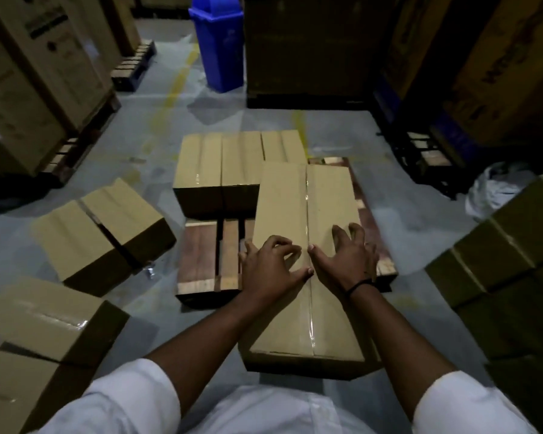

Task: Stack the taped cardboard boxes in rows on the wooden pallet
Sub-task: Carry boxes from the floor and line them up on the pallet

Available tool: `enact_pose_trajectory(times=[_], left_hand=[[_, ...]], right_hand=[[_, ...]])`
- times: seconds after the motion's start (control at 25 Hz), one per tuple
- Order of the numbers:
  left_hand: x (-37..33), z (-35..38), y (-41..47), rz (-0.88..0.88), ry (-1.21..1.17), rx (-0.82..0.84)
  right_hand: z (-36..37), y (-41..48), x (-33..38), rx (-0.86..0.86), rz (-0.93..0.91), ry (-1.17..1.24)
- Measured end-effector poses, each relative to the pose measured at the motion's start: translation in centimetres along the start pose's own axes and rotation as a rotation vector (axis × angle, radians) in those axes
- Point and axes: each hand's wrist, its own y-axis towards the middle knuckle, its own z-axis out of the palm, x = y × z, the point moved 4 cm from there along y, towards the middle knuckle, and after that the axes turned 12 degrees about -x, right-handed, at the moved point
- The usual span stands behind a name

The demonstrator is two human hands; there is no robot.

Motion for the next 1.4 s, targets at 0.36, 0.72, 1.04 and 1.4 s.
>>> enact_pose_trajectory(times=[0.36, 0.72, 1.04, 1.4], left_hand=[[-11.0, 8.9, 4.3, 0.052, -0.097, 0.102], [-14.2, 16.8, 18.6, 0.093, -0.185, 0.083], [-13.2, 19.4, 31.0, 0.086, -0.139, 0.101], [-13.9, 25.3, 38.4, 0.003, -0.065, 0.147]], right_hand=[[-4.1, 5.9, -12.4, -0.011, 0.120, -0.094], [-3.0, 21.2, -15.4, -0.045, 0.149, -0.184], [1.4, 33.0, -13.5, -0.046, 0.168, -0.128], [6.9, 42.6, -16.5, 0.050, 0.166, -0.091]])
